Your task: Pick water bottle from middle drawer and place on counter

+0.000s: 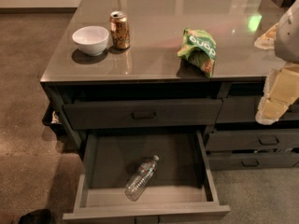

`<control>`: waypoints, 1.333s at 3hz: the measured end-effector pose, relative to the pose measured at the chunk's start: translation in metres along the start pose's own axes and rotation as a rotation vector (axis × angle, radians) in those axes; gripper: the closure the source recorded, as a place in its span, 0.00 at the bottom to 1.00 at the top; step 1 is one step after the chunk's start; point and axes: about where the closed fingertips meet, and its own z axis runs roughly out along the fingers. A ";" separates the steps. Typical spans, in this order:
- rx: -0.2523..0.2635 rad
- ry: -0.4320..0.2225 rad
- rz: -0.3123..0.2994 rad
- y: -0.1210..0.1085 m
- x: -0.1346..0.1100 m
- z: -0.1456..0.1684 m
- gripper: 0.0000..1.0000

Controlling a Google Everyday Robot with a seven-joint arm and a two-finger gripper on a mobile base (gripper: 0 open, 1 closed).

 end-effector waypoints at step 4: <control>-0.115 -0.124 0.063 0.028 -0.006 0.132 0.00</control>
Offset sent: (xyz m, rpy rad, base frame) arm 0.0038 0.0113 -0.0247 -0.0120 0.0514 0.0033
